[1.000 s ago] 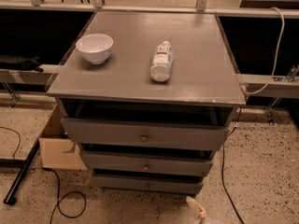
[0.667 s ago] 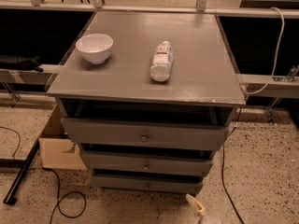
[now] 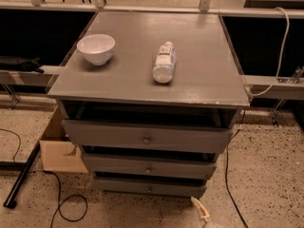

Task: Open bottom drawer

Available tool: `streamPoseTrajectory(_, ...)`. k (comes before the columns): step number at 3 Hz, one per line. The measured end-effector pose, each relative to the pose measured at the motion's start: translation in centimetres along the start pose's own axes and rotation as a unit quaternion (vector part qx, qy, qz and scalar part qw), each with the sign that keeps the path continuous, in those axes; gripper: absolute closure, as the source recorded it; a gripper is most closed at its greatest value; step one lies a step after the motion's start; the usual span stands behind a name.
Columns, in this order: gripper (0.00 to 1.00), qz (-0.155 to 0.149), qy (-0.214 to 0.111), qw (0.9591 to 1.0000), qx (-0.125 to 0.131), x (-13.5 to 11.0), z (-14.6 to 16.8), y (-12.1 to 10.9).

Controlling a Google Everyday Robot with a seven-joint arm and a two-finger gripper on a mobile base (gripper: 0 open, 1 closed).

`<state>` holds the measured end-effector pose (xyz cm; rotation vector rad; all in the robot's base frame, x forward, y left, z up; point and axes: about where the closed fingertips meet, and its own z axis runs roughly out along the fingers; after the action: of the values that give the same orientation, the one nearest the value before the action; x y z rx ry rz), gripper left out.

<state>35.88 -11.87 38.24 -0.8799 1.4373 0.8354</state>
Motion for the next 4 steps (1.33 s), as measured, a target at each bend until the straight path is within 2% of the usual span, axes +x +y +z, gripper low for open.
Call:
streamPoseTrajectory(1, 0.00, -0.005, 0.000, 1.0000, 0.002, -0.01, -0.04, 0.02)
streamPoseTrajectory(2, 0.00, -0.035, 0.003, 0.9992, 0.018, -0.34, 0.02, 0.08)
streamPoseTrajectory(3, 0.00, -0.119, 0.003, 0.9901, 0.074, -0.99, 0.71, 0.51)
streamPoseTrajectory(4, 0.00, -0.244, 0.014, 0.9525, 0.182, -0.80, 0.57, 0.61)
